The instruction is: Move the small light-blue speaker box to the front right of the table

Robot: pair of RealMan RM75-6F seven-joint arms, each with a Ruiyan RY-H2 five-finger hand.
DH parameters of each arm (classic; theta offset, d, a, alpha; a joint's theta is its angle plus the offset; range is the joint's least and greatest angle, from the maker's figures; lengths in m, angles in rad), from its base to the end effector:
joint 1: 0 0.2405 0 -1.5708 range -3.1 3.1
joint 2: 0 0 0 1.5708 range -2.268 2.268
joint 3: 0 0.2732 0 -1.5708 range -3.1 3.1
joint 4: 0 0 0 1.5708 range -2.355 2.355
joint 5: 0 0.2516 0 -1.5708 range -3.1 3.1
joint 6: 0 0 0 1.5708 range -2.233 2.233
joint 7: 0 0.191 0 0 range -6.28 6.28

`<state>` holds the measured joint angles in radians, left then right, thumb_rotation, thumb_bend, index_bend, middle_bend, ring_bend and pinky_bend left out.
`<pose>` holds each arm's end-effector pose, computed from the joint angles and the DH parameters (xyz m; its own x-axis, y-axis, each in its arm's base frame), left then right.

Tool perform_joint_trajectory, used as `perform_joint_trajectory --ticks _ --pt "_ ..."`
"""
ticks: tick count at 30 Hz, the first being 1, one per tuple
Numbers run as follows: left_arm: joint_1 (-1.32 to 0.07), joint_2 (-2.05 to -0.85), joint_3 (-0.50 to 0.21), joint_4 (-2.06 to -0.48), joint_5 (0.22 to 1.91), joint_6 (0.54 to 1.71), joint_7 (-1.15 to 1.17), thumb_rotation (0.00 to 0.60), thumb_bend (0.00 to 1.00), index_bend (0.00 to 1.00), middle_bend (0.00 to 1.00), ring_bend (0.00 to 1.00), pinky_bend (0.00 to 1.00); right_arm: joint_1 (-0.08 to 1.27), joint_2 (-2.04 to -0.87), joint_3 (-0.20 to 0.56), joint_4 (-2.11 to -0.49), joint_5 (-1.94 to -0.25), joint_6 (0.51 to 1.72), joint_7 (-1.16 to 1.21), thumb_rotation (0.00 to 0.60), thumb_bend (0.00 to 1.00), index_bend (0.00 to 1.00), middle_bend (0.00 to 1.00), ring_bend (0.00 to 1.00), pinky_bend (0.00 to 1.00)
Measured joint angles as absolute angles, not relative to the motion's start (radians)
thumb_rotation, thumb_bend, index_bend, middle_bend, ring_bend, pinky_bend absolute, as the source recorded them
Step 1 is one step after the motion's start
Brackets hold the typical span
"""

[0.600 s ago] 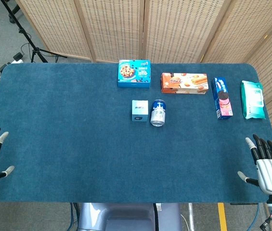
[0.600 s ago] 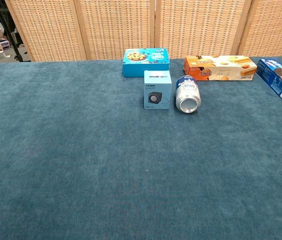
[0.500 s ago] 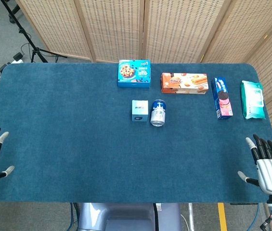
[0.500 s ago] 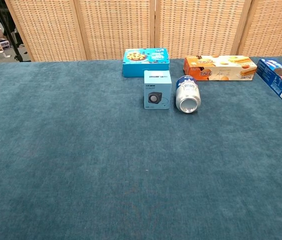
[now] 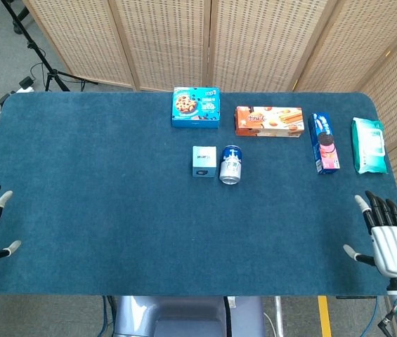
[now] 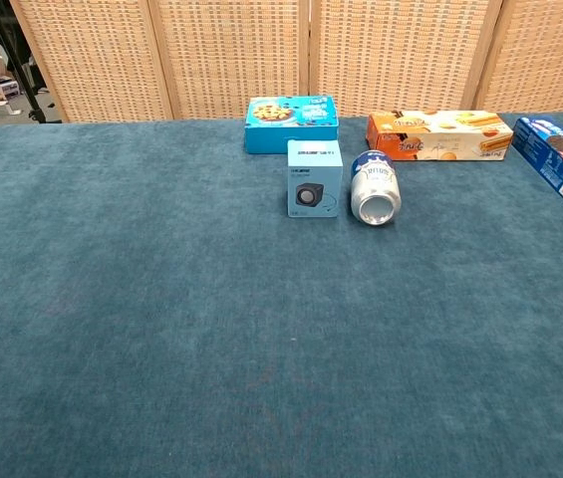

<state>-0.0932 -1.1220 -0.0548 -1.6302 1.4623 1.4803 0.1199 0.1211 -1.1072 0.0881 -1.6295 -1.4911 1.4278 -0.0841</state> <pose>-0.3421 0.2364 0.1278 0.4805 0.0029 0.8770 0.8768 0.0184 -0.4805 -0.3318 -0.2542 0.1281 0.4632 -0.0047 0.8863 -0.8857 -0.0380 0.4627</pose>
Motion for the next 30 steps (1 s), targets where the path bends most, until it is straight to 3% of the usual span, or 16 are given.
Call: perform_joint_trajectory --ticks 10,17,23,30 --pt "-0.104 -1.131 -0.081 -1.634 1.415 1.468 0.146 0.600 0.00 0.00 0.00 0.00 0.00 0.357 -1.051 0.211 -1.673 -1.455 1.167 -0.005 0.600 0.00 0.00 0.00 0.00 0.00" --pt "-0.113 -1.133 -0.095 -1.636 1.390 1.456 0.151 0.600 0.00 0.00 0.00 0.00 0.00 0.594 -1.055 0.316 -1.702 -1.282 0.873 -0.017 0.600 0.00 0.00 0.00 0.00 0.00" --pt "-0.116 -1.134 -0.107 -1.633 1.365 1.451 0.153 0.600 0.00 0.00 0.00 0.00 0.00 0.813 -1.148 0.355 -1.655 -1.053 0.722 -0.143 0.600 0.00 0.00 0.00 0.00 0.00" --pt "-0.118 -1.139 -0.110 -1.628 1.355 1.451 0.163 0.600 0.00 0.00 0.00 0.00 0.00 1.019 -1.312 0.344 -1.529 -0.774 0.685 -0.327 0.600 0.00 0.00 0.00 0.00 0.00"
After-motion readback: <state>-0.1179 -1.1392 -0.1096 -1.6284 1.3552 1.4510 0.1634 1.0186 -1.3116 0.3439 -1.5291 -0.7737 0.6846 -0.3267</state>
